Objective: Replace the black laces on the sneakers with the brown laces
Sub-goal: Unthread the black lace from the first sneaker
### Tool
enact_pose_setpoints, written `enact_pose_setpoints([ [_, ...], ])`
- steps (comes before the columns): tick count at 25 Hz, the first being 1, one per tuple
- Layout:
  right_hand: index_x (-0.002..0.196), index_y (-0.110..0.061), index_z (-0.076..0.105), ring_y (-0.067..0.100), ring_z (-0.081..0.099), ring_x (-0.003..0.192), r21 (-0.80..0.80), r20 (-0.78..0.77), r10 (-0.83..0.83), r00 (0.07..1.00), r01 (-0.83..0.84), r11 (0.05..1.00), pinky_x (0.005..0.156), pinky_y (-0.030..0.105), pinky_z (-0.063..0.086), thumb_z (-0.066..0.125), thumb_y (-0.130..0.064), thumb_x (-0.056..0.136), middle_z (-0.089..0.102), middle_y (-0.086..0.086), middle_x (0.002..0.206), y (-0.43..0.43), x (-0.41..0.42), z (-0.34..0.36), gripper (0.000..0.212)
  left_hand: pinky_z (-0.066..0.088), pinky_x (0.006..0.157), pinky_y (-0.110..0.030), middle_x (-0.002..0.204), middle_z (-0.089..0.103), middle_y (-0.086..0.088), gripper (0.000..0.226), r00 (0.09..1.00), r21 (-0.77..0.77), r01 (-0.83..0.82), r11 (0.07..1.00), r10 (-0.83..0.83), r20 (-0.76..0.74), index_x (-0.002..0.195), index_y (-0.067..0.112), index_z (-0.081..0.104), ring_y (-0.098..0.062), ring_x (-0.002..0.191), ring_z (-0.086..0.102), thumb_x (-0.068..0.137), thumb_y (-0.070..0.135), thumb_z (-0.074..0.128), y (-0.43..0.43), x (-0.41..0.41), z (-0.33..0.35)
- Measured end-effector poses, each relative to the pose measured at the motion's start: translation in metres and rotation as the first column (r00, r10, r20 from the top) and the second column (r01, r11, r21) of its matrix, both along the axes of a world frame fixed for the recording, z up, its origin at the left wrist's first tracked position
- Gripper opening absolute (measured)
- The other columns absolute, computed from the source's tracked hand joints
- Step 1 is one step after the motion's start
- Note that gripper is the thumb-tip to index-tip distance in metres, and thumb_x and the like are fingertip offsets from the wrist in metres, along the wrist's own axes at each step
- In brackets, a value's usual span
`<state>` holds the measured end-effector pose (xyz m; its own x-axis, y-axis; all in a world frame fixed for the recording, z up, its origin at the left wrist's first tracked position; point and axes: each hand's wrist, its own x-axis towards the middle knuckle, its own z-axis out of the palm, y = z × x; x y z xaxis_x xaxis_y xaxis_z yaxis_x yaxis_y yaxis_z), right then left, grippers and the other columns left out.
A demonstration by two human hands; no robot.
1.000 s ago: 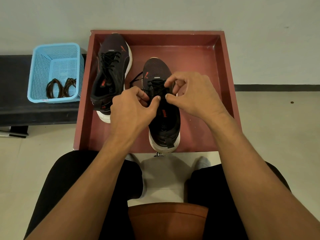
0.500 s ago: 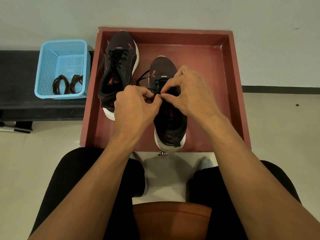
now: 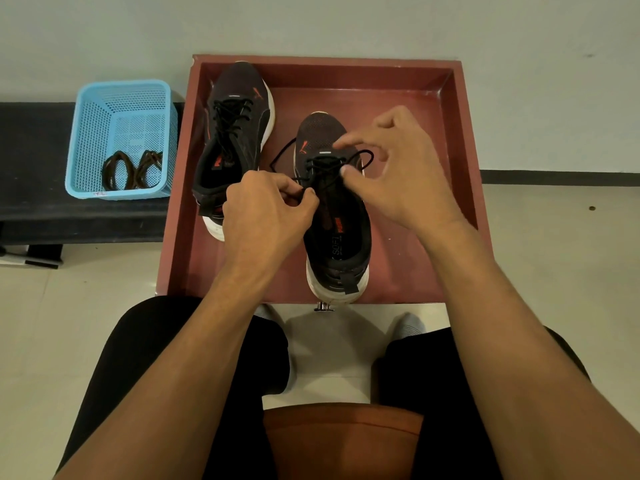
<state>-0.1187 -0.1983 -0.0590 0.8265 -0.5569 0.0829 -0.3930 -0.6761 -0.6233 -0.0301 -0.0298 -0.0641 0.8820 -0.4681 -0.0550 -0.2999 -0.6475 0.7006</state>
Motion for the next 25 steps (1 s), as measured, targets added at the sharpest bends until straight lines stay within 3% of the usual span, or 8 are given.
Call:
enact_pose_setpoints([
  [3,0.105,-0.035,0.081,0.009,0.046,0.109,-0.101,-0.063,0.128,0.990,-0.134,0.986,0.085,0.018,0.041,0.086,-0.040,0.081,0.047,-0.006,0.114,0.016,0.006,-0.006,0.025,0.062,0.069,-0.036,0.064,0.067,0.013,0.014,1.000,0.007,0.012,1.000,-0.012,-0.013,0.085,0.026,0.080,-0.007,0.066,0.067,0.089,0.038,0.075,0.000,0.000,0.001],
  [6,0.100,-0.031,0.082,0.010,0.042,0.108,-0.187,-0.123,0.135,0.983,-0.156,0.970,0.084,0.020,0.039,0.086,-0.043,0.082,0.045,-0.006,0.112,0.024,0.011,-0.009,0.023,0.061,0.068,-0.033,0.063,0.066,0.013,0.013,1.000,0.017,0.015,1.000,-0.015,-0.021,0.086,0.026,0.079,-0.005,0.065,0.067,0.089,0.039,0.075,0.000,0.000,0.001],
  [9,0.094,-0.033,0.081,0.009,0.041,0.107,-0.158,-0.128,0.133,0.983,-0.153,0.976,0.084,0.022,0.040,0.085,-0.041,0.083,0.045,-0.007,0.110,0.019,0.011,-0.005,0.015,0.061,0.068,-0.033,0.062,0.066,0.014,0.014,1.000,0.015,0.010,1.000,-0.010,-0.019,0.083,0.028,0.078,-0.004,0.065,0.066,0.089,0.039,0.075,0.001,0.000,0.001],
  [12,0.090,-0.034,0.081,0.008,0.047,0.104,-0.030,-0.074,0.010,0.997,-0.013,0.999,0.083,0.017,0.040,0.085,-0.038,0.083,0.047,-0.007,0.107,0.000,0.002,0.003,0.009,0.062,0.070,-0.036,0.062,0.066,0.012,0.014,1.000,0.011,0.006,1.000,-0.006,-0.021,0.081,0.028,0.078,-0.006,0.065,0.067,0.089,0.039,0.075,0.000,0.001,0.000],
  [16,0.087,-0.033,0.080,-0.004,0.048,0.078,0.091,-0.007,-0.182,0.983,0.182,0.979,0.071,0.011,0.036,0.083,-0.038,0.084,0.056,-0.009,0.100,-0.023,-0.012,0.007,0.007,0.062,0.071,-0.035,0.062,0.066,0.012,0.013,1.000,0.015,-0.001,1.000,0.001,-0.022,0.081,0.028,0.077,-0.005,0.065,0.067,0.089,0.038,0.075,0.001,0.002,0.000],
  [22,0.084,-0.018,0.075,-0.001,0.057,0.064,0.209,0.071,-0.541,0.838,0.517,0.830,0.067,0.018,0.051,0.070,-0.022,0.081,0.068,-0.013,0.074,-0.044,-0.022,0.008,0.007,0.062,0.073,-0.036,0.062,0.065,0.015,0.013,1.000,0.026,-0.005,1.000,0.006,-0.016,0.079,0.028,0.077,-0.005,0.068,0.067,0.088,0.037,0.077,0.001,0.001,-0.001],
  [25,0.085,-0.021,0.076,0.000,0.063,0.067,0.198,0.035,-0.530,0.847,0.514,0.834,0.066,0.013,0.051,0.073,-0.025,0.083,0.071,-0.013,0.076,-0.043,-0.021,0.007,0.005,0.062,0.072,-0.037,0.063,0.065,0.015,0.013,1.000,0.034,0.003,0.999,-0.003,-0.008,0.078,0.029,0.076,-0.005,0.068,0.068,0.087,0.038,0.077,0.001,0.001,-0.001],
])
